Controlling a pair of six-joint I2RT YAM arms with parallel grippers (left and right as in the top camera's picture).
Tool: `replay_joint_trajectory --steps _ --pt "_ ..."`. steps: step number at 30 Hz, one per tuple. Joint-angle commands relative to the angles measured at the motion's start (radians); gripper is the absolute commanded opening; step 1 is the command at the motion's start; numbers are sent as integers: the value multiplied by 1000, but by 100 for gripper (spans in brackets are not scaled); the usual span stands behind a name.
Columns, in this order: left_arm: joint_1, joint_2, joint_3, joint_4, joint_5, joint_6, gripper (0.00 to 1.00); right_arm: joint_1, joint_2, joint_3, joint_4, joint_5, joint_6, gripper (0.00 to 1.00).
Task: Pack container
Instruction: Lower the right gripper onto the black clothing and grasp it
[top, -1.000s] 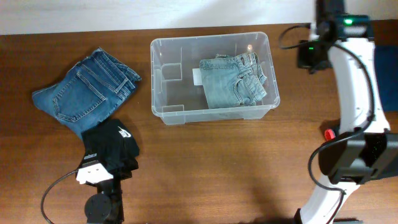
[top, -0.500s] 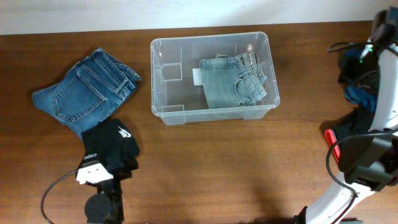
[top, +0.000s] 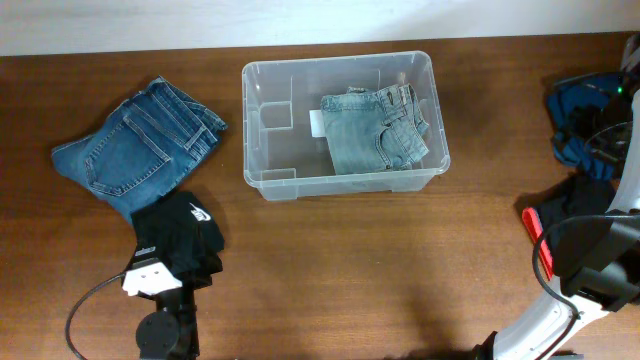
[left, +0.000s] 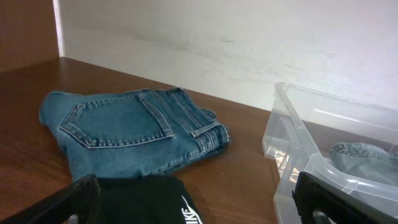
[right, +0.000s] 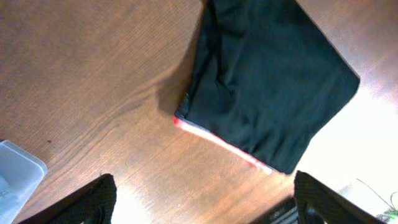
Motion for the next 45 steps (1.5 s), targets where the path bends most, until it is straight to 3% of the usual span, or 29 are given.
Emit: replay_joint_trajectory --steps 1,15,30,37,45 --pt "5 -8 -7 2 0 13 99 -1 -18 -6 -22 37 98 86" --pt "5 -8 -7 2 0 13 99 -2 -18 -281 151 45 134 95" --pt "5 -9 -7 2 0 12 99 -1 -18 -630 470 151 239 95" --pt "5 -8 -7 2 0 12 99 -1 -18 -731 616 152 238 95" --pt "5 -9 -7 2 0 12 99 -1 -18 -742 649 152 239 95"
